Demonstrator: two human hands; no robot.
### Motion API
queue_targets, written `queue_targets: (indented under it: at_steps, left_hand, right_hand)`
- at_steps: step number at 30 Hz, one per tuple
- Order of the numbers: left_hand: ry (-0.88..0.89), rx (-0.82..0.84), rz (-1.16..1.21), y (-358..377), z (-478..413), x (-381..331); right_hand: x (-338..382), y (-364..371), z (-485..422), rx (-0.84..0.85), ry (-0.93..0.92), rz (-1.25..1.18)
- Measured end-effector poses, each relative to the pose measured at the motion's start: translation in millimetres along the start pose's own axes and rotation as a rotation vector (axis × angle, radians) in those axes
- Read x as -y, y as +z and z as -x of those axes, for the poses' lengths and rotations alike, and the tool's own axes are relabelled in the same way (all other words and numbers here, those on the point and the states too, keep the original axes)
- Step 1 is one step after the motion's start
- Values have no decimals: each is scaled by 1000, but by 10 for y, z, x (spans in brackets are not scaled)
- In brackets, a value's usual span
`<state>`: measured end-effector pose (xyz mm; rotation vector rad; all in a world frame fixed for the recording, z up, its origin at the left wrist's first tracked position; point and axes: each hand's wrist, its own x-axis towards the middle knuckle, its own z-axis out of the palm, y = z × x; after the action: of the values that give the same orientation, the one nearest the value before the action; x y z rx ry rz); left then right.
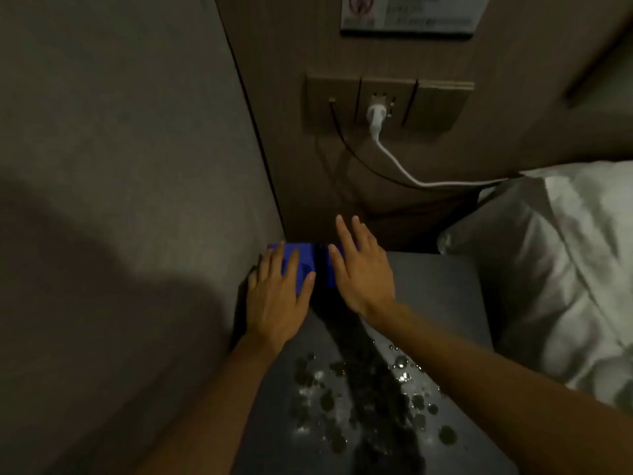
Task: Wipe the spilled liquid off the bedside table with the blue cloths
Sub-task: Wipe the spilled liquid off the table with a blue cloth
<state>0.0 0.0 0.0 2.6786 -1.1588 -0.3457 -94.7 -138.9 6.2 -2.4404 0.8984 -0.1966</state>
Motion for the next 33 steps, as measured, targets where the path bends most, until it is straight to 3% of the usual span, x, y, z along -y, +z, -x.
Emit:
queue_targets:
  at_steps: [7,11,15,33]
  left_hand:
    - [-50,120,79,714,-236,395]
    - [23,-56,60,928,-235,468]
    - [100,-188,29,1065,-199,519]
    - [94,-197,19,1058,-218,500]
  right_hand:
    - [-310,700,-161,282,26,185]
    - [-380,907,-164,194,-9,315]
    - [-412,954,-130,122,-17,296]
    - [-590,857,-71,104,31,353]
